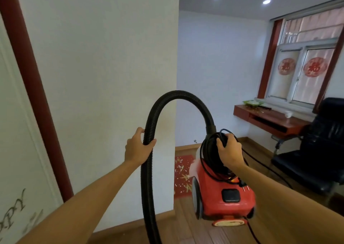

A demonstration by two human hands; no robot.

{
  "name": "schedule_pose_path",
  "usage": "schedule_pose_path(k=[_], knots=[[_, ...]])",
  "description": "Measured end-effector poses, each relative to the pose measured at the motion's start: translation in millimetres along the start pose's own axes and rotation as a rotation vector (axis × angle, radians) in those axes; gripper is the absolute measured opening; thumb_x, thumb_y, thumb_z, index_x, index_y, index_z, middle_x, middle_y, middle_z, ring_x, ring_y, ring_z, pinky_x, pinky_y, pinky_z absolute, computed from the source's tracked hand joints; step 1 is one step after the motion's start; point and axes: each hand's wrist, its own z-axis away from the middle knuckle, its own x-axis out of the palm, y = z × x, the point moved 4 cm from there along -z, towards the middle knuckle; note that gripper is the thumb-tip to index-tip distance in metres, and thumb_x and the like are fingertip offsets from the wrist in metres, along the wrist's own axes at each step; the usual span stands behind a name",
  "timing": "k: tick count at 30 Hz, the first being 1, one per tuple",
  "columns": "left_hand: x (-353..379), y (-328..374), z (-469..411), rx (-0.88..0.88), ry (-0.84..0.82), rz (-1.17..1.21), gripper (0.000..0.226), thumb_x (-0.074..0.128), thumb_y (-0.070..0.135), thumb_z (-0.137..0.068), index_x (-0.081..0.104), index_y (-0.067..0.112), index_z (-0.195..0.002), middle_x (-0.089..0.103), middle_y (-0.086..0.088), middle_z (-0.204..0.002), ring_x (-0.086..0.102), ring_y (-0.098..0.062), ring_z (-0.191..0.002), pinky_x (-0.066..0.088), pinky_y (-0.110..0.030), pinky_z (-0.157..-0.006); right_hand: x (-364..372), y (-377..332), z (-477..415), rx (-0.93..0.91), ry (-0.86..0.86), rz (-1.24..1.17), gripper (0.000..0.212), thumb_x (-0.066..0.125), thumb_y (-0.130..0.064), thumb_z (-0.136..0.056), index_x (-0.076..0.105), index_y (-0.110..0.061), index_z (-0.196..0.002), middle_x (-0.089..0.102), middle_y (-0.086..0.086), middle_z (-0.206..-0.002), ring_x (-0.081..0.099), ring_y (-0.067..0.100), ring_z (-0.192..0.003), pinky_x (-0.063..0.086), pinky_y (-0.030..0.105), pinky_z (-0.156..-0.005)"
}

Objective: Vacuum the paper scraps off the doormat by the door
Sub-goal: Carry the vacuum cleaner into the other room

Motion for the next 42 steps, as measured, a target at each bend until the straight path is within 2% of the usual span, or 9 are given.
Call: schedule_pose_path(k=[5, 9, 15, 17, 20, 24, 30, 36, 42], knots=[[46, 6, -49, 0.034, -0.034, 0.051, 0.040, 0.073, 0.035, -0.088, 0.052, 0.020, -0.119, 0.069, -0.008, -0.079, 0.067, -0.020, -0.060, 0.052, -0.026, -0.051, -3, 22, -45, 0.035, 0.065, 0.022, 0.032, 0.049, -0.025, -0.101, 0.049, -0.002, -0.124, 0.057, 0.010, -0.095, 0.045, 0.014, -0.069, 0.041, 0.031, -0.069], [100, 8, -95, 0.098, -0.080, 0.087, 0.042, 0.073, 0.038, -0.088, 0.052, 0.021, -0.120, 0.070, -0.007, -0.082, 0.067, -0.021, -0.064, 0.054, -0.028, -0.053, -3, 43, -89, 0.068, 0.114, 0.053, 0.035, 0.051, -0.027, -0.100, 0.050, -0.002, -0.126, 0.064, 0.020, -0.108, 0.060, 0.036, -0.095, 0.042, 0.032, -0.074], [192, 10, -177, 0.118, -0.186, 0.181, 0.041, 0.073, 0.040, -0.087, 0.052, 0.024, -0.118, 0.070, -0.006, -0.078, 0.068, -0.022, -0.062, 0.058, -0.032, -0.058, -6, 75, -161, 0.127, 0.205, 0.121, 0.033, 0.053, -0.026, -0.099, 0.051, -0.004, -0.123, 0.060, 0.013, -0.102, 0.057, 0.037, -0.106, 0.048, 0.040, -0.083], [224, 14, -204, 0.132, -0.214, 0.213, 0.040, 0.074, 0.038, -0.087, 0.053, 0.023, -0.118, 0.070, -0.004, -0.075, 0.069, -0.020, -0.060, 0.057, -0.031, -0.056, -9, 86, -186, 0.149, 0.227, 0.143, 0.032, 0.052, -0.026, -0.100, 0.050, -0.004, -0.122, 0.055, 0.008, -0.093, 0.057, 0.037, -0.102, 0.052, 0.044, -0.081], [268, 26, -237, 0.165, -0.263, 0.257, 0.040, 0.074, 0.036, -0.087, 0.053, 0.023, -0.119, 0.070, -0.001, -0.073, 0.068, -0.017, -0.058, 0.056, -0.030, -0.055, -20, 106, -218, 0.174, 0.289, 0.187, 0.039, 0.054, -0.030, -0.099, 0.049, -0.006, -0.129, 0.061, 0.017, -0.109, 0.061, 0.037, -0.099, 0.054, 0.050, -0.083], [324, 45, -271, 0.218, -0.328, 0.284, 0.041, 0.075, 0.036, -0.086, 0.055, 0.025, -0.120, 0.070, -0.002, -0.074, 0.069, -0.019, -0.059, 0.060, -0.038, -0.061, -41, 137, -248, 0.237, 0.357, 0.220, 0.045, 0.055, -0.033, -0.098, 0.047, -0.007, -0.133, 0.062, 0.016, -0.108, 0.062, 0.024, -0.079, 0.059, 0.047, -0.068], [418, 73, -301, 0.269, -0.426, 0.285, 0.042, 0.074, 0.041, -0.084, 0.054, 0.029, -0.119, 0.070, -0.002, -0.078, 0.068, -0.019, -0.062, 0.060, -0.040, -0.062, -71, 195, -286, 0.325, 0.391, 0.273, 0.043, 0.053, -0.034, -0.099, 0.045, -0.009, -0.134, 0.063, 0.015, -0.097, 0.065, 0.031, -0.072, 0.058, 0.042, -0.063], [521, 105, -320, 0.306, -0.488, 0.265, 0.041, 0.074, 0.036, -0.087, 0.054, 0.021, -0.120, 0.066, -0.001, -0.075, 0.063, -0.011, -0.057, 0.042, -0.018, -0.048, -97, 271, -340, 0.391, 0.406, 0.301, 0.045, 0.053, -0.034, -0.099, 0.045, -0.009, -0.136, 0.053, 0.001, -0.083, 0.064, 0.028, -0.065, 0.058, 0.044, -0.057], [643, 138, -349, 0.291, -0.515, 0.249, 0.046, 0.071, 0.039, -0.089, 0.050, 0.019, -0.124, 0.071, -0.008, -0.088, 0.063, -0.013, -0.060, 0.045, -0.019, -0.048, -117, 358, -414, 0.403, 0.394, 0.232, 0.042, 0.053, -0.029, -0.099, 0.043, -0.009, -0.135, 0.063, 0.010, -0.072, 0.065, 0.034, -0.057, 0.056, 0.050, -0.049]])
